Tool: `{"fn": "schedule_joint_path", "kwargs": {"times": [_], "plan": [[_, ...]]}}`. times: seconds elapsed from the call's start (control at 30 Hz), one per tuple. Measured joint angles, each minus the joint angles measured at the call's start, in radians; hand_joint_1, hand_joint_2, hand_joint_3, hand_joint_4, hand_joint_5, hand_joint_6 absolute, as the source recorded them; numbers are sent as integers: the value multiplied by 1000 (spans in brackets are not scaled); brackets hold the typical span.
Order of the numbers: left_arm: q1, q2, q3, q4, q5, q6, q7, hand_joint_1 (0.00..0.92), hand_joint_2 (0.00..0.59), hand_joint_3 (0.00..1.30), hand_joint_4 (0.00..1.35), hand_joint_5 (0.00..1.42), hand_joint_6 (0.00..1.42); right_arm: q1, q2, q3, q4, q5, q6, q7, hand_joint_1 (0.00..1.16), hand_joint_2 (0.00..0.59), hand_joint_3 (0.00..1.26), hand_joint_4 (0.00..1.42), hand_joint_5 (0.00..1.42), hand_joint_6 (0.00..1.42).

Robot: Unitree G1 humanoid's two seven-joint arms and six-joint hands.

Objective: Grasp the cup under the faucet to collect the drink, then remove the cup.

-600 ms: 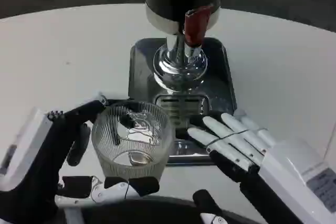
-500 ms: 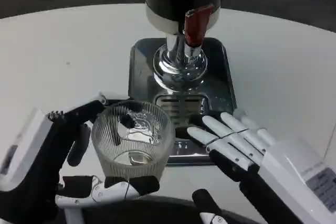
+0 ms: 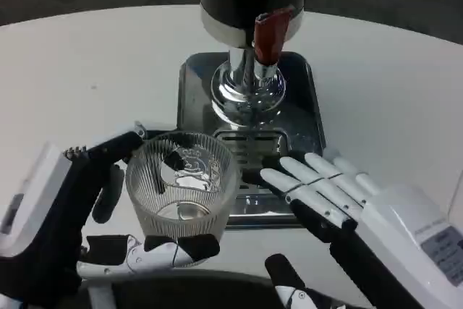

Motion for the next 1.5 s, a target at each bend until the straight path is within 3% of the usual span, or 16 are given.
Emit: {"fn": "schedule_joint_path", "kwargs": {"times": [0.2,0.5,0.93,1.2,1.5], "plan": [[-18,-5,1,16,1,11,1,643,9,1003,1089,1211,1393,-1,19,10,1,-39,16,0,353,530,165,96,85,49],[-149,-7,2,182,69,14,66,643,5,1003,1089,1210,1393,-13,36,-4,0,-65,40,7,356,530,165,101,86,49],[-398,0,-112,555,274,-47,279,643,2,1003,1089,1210,1393,14,72,-13,-1,-100,43,-6,358,530,165,106,86,50],[-569,-2,-207,801,330,-58,418,643,1,1003,1089,1223,1393,43,73,-12,16,-141,1,-55,358,530,165,104,86,50],[-673,-8,-299,985,366,-69,550,643,1,1003,1089,1223,1393,22,80,4,83,-175,-4,-97,359,530,165,97,86,50]]}}
